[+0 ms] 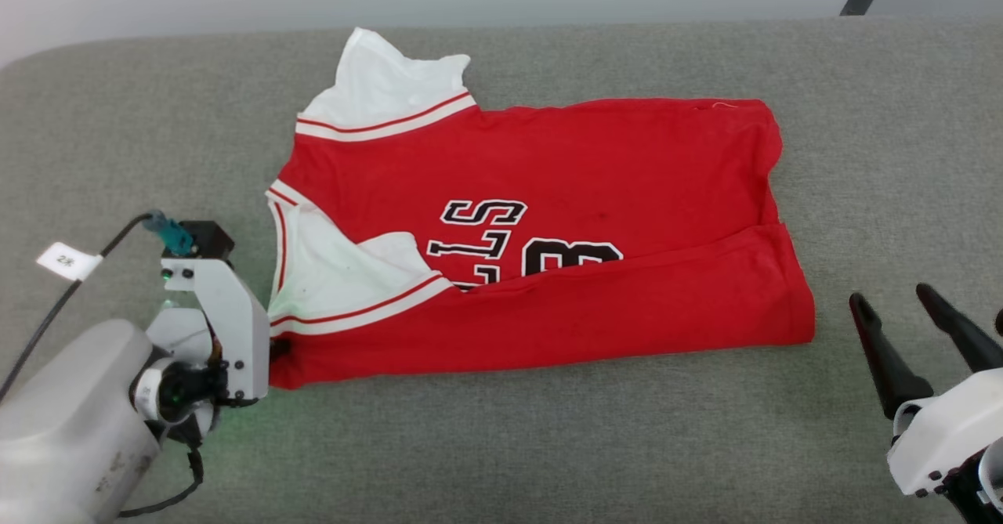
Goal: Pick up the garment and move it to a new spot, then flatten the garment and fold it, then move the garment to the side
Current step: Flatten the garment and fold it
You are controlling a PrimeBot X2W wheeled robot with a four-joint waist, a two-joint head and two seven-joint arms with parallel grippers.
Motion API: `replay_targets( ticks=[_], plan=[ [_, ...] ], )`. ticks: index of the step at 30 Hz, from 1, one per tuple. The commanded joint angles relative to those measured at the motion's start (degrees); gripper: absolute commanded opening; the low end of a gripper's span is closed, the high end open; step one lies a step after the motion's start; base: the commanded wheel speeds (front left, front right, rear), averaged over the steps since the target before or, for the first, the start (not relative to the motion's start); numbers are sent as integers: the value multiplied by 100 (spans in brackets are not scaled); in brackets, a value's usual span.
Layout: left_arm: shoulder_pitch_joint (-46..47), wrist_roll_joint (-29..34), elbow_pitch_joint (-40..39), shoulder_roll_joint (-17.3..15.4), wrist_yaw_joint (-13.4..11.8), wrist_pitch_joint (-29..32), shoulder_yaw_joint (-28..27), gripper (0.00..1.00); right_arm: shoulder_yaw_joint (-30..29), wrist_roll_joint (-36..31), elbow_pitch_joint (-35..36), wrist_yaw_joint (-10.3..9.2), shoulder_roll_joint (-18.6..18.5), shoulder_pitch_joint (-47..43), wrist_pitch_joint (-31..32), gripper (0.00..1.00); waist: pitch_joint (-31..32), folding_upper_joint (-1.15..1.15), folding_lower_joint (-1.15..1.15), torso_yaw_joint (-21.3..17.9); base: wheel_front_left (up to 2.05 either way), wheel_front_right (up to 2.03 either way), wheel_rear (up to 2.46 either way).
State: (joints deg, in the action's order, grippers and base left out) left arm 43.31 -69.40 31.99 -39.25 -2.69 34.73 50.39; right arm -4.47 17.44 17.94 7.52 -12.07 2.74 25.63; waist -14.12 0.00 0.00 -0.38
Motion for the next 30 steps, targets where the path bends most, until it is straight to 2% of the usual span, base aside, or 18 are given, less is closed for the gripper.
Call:
replay_targets(
  ticks=[1, 7, 15, 29, 30],
  plan=[
    [-50, 58, 90, 135, 28, -30, 88, 0, 21, 44, -17, -7, -26, -48, 123, 100, 17, 0, 0, 45, 0, 0, 0],
    [8, 96, 248, 303, 168, -157, 109, 0, 124, 117, -209, -7, -258, 68, 811, 100, 45, 0, 0, 158, 0, 0, 0],
    [136, 170, 377, 529, 265, -232, 177, 0, 68, 242, -910, -7, -495, 573, 1551, 100, -22, 0, 0, 356, 0, 0, 0],
    [454, 253, 620, 860, 425, -363, 208, 0, 457, 614, -2569, -7, -535, 1345, 2135, 100, -268, 0, 0, 646, 0, 0, 0],
    [476, 245, 646, 876, 442, -383, 200, 0, 502, 627, -2670, -6, -545, 1363, 2195, 86, -275, 0, 0, 658, 0, 0, 0]
  ],
)
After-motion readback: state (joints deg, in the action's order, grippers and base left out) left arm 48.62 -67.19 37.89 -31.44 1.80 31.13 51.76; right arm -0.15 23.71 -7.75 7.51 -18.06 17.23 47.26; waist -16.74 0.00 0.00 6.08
